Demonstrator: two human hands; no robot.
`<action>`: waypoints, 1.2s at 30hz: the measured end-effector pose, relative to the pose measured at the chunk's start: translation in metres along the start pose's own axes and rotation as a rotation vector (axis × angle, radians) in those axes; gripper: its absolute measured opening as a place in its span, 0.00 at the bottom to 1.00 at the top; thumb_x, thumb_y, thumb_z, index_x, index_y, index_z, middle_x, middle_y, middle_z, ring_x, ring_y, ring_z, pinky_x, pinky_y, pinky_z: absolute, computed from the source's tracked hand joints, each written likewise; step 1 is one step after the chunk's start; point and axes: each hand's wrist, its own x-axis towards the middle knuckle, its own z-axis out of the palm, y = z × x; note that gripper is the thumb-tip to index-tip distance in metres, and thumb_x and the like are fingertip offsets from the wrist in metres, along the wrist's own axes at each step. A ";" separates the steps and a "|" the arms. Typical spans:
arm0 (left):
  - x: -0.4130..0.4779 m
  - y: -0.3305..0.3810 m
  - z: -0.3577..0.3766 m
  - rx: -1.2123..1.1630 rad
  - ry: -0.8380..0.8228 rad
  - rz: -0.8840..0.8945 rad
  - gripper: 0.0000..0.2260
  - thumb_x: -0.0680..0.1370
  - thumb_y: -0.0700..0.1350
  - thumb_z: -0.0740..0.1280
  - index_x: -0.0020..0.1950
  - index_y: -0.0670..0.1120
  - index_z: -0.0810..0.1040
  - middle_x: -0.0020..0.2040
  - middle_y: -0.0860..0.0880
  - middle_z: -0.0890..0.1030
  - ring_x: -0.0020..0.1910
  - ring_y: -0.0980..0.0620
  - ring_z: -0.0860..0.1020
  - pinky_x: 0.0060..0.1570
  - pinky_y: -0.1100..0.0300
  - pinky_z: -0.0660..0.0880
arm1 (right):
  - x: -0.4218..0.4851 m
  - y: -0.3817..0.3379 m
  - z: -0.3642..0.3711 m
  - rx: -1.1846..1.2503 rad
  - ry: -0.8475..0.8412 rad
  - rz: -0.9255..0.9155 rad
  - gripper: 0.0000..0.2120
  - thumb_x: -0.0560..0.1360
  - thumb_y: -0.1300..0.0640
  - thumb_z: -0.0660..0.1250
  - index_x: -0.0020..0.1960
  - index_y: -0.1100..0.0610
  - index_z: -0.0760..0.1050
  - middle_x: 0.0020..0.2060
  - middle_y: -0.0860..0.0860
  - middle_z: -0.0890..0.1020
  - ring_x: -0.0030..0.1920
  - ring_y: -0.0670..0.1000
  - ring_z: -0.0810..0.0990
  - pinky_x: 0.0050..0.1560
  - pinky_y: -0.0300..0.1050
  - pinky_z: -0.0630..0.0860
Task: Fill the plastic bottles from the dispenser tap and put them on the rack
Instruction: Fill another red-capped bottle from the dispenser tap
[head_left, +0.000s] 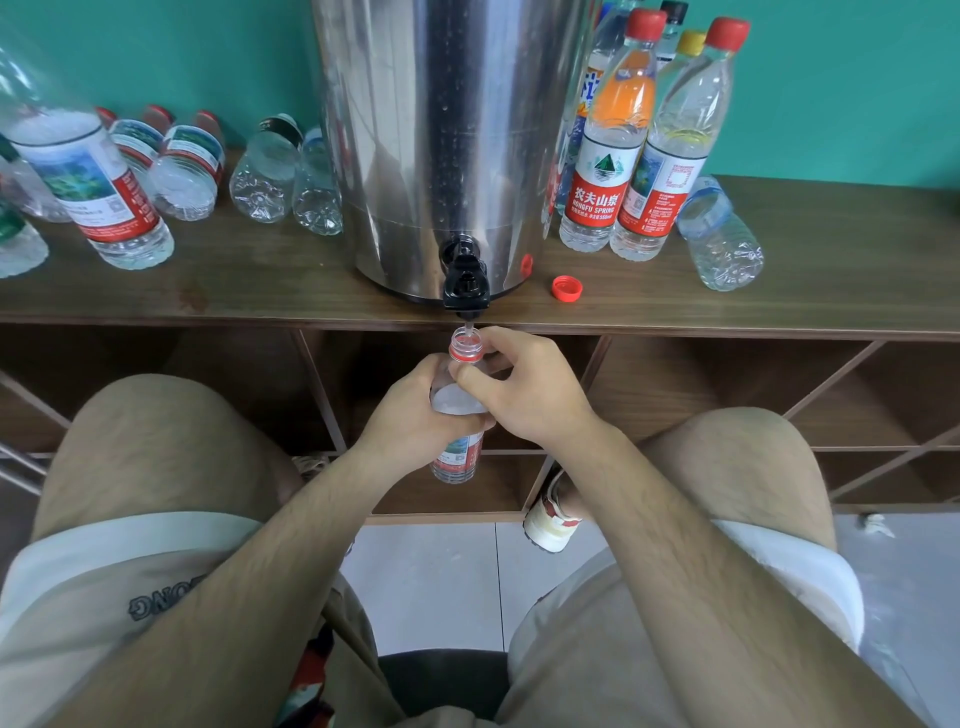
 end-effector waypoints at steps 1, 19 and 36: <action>0.000 0.000 0.001 -0.001 -0.001 0.000 0.31 0.74 0.47 0.79 0.74 0.50 0.71 0.67 0.50 0.79 0.66 0.49 0.78 0.67 0.46 0.77 | 0.000 0.000 0.000 0.001 0.001 0.000 0.10 0.77 0.49 0.71 0.56 0.50 0.84 0.48 0.42 0.86 0.50 0.44 0.84 0.54 0.51 0.82; 0.002 -0.002 0.002 0.007 0.017 -0.007 0.31 0.73 0.47 0.80 0.74 0.50 0.71 0.66 0.50 0.80 0.65 0.49 0.78 0.66 0.46 0.78 | 0.001 -0.002 -0.002 -0.019 -0.014 -0.040 0.08 0.78 0.51 0.71 0.54 0.53 0.85 0.46 0.45 0.86 0.49 0.47 0.84 0.52 0.54 0.82; 0.003 -0.001 0.004 0.020 0.011 -0.020 0.30 0.75 0.48 0.78 0.74 0.50 0.71 0.67 0.49 0.79 0.66 0.48 0.78 0.67 0.46 0.77 | 0.002 0.001 -0.001 -0.023 -0.019 -0.038 0.09 0.77 0.51 0.71 0.54 0.53 0.85 0.46 0.45 0.86 0.49 0.47 0.84 0.52 0.54 0.82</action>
